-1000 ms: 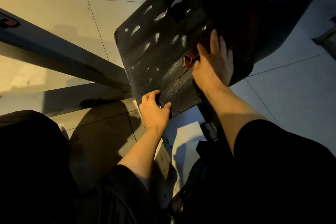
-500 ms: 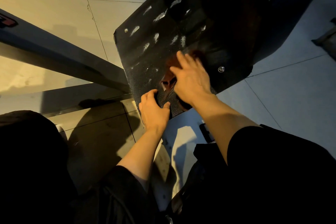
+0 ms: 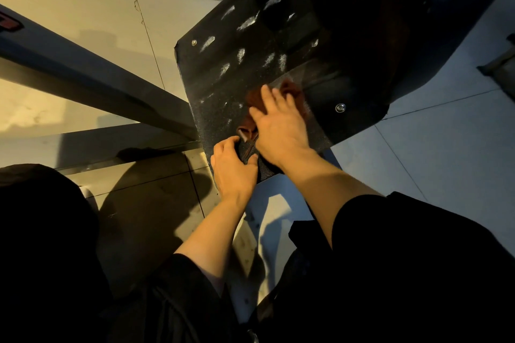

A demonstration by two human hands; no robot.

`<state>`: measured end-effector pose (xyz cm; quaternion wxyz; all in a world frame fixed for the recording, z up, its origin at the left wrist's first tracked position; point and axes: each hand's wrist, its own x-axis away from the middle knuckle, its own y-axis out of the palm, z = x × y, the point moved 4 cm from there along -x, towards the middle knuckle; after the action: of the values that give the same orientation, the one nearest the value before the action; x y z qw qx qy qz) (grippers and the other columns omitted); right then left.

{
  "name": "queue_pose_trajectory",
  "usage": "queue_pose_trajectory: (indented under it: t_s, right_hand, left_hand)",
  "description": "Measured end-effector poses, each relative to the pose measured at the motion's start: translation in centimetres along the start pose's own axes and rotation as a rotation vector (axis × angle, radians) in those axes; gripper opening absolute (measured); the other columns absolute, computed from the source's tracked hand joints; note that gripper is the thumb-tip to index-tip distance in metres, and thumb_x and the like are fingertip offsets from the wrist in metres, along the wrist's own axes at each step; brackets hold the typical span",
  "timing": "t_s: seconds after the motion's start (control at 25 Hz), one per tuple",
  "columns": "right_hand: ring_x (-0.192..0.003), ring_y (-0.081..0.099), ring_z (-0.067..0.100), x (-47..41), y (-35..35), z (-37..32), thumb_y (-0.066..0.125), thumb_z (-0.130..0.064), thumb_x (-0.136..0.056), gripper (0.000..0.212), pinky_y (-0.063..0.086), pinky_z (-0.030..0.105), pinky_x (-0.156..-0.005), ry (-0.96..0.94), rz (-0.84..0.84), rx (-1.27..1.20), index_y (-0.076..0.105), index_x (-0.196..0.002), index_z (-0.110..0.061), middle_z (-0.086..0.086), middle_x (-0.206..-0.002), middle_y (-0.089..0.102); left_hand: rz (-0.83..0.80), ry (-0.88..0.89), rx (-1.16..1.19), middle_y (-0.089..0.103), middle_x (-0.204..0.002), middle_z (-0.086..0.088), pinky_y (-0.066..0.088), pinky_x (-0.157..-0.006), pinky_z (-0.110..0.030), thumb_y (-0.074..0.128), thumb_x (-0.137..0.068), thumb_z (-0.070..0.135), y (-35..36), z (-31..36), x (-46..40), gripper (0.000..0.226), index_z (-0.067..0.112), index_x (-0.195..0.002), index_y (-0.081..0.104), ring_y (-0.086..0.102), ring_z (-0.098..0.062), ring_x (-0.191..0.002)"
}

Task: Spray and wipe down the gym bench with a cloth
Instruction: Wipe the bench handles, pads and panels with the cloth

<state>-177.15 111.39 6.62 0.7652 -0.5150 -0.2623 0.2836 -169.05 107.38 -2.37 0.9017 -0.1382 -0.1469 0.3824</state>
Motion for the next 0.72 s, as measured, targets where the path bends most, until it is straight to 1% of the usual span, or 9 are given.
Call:
queue_pose_trajectory:
  t_s: [0.08,0.16,0.24,0.32,0.4,0.44,0.48,0.56,0.72]
  right_hand:
    - [-0.148,0.004,0.031,0.1,0.6,-0.6,0.047,-0.028,-0.095,0.055,0.003,0.046,-0.121,-0.073,-0.021,-0.034,0.036,-0.148,-0.021,0.014,-0.161,0.001]
    - [-0.148,0.006,0.028,0.0,0.3,0.0,0.050,-0.024,-0.094,0.054,0.005,0.044,-0.121,-0.082,0.003,-0.074,0.038,-0.147,-0.022,0.010,-0.162,0.003]
    - [-0.148,0.007,0.027,0.1,-1.2,1.8,0.053,-0.021,-0.093,0.055,0.008,0.044,-0.121,0.016,0.100,-0.093,0.039,-0.146,-0.022,0.010,-0.162,0.006]
    - [-0.148,0.005,0.029,0.5,-3.1,4.2,0.051,-0.018,-0.095,0.055,0.007,0.044,-0.121,0.208,0.198,-0.181,0.035,-0.147,-0.020,0.010,-0.162,0.006]
    - [-0.148,0.002,0.031,1.0,-3.7,5.3,0.050,-0.018,-0.096,0.059,0.006,0.044,-0.121,0.336,0.209,-0.200,0.028,-0.151,-0.020,0.011,-0.162,0.003]
    - [-0.148,0.002,0.032,1.0,-3.4,5.1,0.050,-0.020,-0.095,0.060,0.007,0.046,-0.121,0.338,0.209,-0.142,0.027,-0.151,-0.021,0.012,-0.161,0.001]
    - [-0.147,0.003,0.034,0.7,-3.0,4.6,0.051,-0.023,-0.095,0.061,0.006,0.047,-0.120,0.302,0.202,-0.084,0.027,-0.151,-0.020,0.015,-0.161,0.000]
    - [-0.147,0.002,0.036,-0.1,-1.7,3.0,0.050,-0.026,-0.094,0.061,0.004,0.048,-0.120,0.206,0.151,-0.055,0.029,-0.150,-0.019,0.018,-0.160,-0.002]
    - [-0.148,-0.001,0.034,-0.3,0.2,0.8,0.052,-0.024,-0.093,0.062,0.001,0.046,-0.121,0.017,0.026,-0.042,0.030,-0.150,-0.020,0.017,-0.160,-0.005]
  left_hand:
    - [0.013,-0.002,0.002,0.051,-0.128,-0.012,0.039,-0.103,-0.044,0.072,-0.080,0.015,-0.1,-0.4,-0.1,0.048,0.008,-0.125,0.055,0.048,-0.031,-0.120]
    - [0.019,0.007,-0.002,0.051,-0.127,-0.012,0.039,-0.103,-0.043,0.073,-0.080,0.014,-0.1,-0.3,0.0,0.047,0.008,-0.124,0.055,0.048,-0.030,-0.120]
    - [0.025,0.010,-0.001,0.051,-0.128,-0.010,0.038,-0.103,-0.039,0.072,-0.081,0.016,0.0,0.1,0.1,0.047,0.009,-0.125,0.054,0.046,-0.029,-0.121]
    - [0.026,0.003,0.008,0.050,-0.130,-0.009,0.037,-0.101,-0.033,0.072,-0.083,0.017,0.1,0.3,0.1,0.048,0.010,-0.126,0.054,0.045,-0.027,-0.121]
    - [0.023,0.003,0.012,0.050,-0.130,-0.008,0.036,-0.099,-0.032,0.072,-0.083,0.020,0.1,0.5,0.1,0.048,0.011,-0.126,0.054,0.044,-0.026,-0.121]
    - [0.023,0.005,0.012,0.050,-0.130,-0.008,0.036,-0.099,-0.032,0.073,-0.082,0.021,0.1,0.5,0.1,0.049,0.011,-0.126,0.054,0.044,-0.025,-0.121]
    - [0.025,0.006,0.010,0.050,-0.130,-0.008,0.036,-0.099,-0.032,0.073,-0.082,0.022,0.1,0.5,0.0,0.049,0.011,-0.126,0.054,0.045,-0.025,-0.121]
    - [0.029,0.001,0.008,0.051,-0.129,-0.009,0.037,-0.100,-0.033,0.074,-0.081,0.022,0.1,0.5,-0.1,0.050,0.011,-0.126,0.054,0.045,-0.025,-0.121]
    - [0.035,-0.006,0.002,0.051,-0.128,-0.010,0.040,-0.103,-0.041,0.075,-0.080,0.020,0.0,0.1,-0.4,0.051,0.011,-0.126,0.054,0.048,-0.028,-0.119]
